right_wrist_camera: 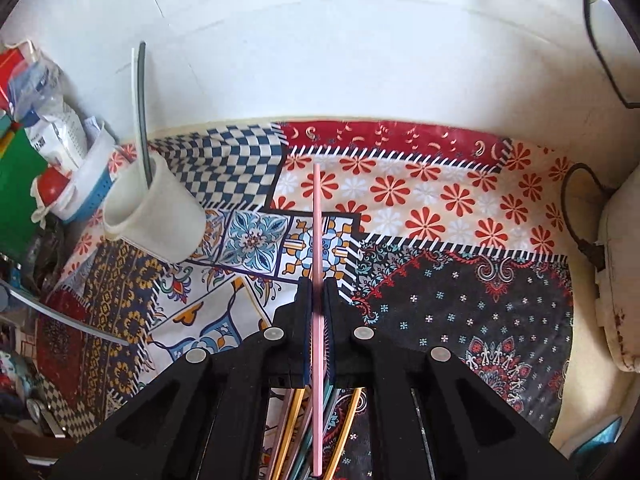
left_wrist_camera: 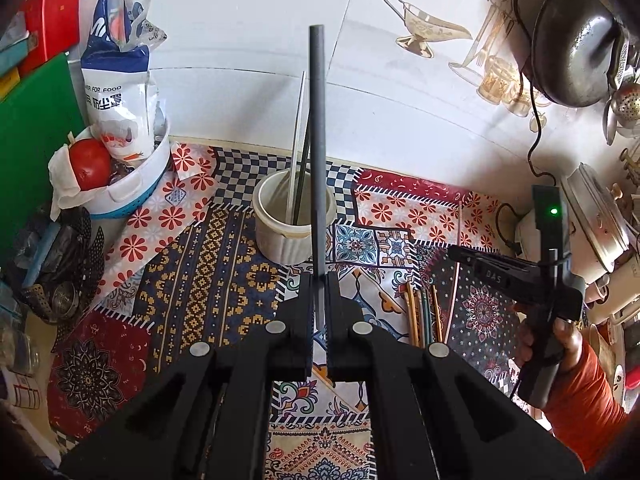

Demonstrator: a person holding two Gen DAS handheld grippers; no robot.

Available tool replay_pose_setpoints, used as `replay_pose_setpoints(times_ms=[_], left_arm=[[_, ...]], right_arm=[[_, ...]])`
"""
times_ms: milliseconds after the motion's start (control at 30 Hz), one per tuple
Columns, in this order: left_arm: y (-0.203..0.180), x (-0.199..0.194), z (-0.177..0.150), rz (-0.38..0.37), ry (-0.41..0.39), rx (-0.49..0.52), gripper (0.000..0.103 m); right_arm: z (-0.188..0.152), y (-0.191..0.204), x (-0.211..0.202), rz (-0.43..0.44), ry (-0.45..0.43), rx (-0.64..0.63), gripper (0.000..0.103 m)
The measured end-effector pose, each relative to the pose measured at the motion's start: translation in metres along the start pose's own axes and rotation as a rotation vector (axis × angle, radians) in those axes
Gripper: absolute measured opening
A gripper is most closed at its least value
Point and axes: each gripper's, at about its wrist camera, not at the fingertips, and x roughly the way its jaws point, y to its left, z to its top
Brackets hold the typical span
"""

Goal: Organize utensils
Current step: 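Lift and carry both held sticks toward the white cup, then lower the grey stick into the cup with left gripper while right gripper lowers the pink stick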

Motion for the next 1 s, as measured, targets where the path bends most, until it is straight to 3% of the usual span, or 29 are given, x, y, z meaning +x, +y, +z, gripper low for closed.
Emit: replay_pose_setpoints(times_ms=[500,1000], left_arm=[[-0.004,-0.034,0.024,-0.01,-0.113,0.006,0.003],[0.015,-0.035,0.074,0.033,-0.2,-0.006,0.003]], right_arm=[[0.045,0.021,-0.073,0.077,-0.239,-0.021,0.005],[0.098,0.081,-0.092,0.187,-0.347,-0.126,0.005]])
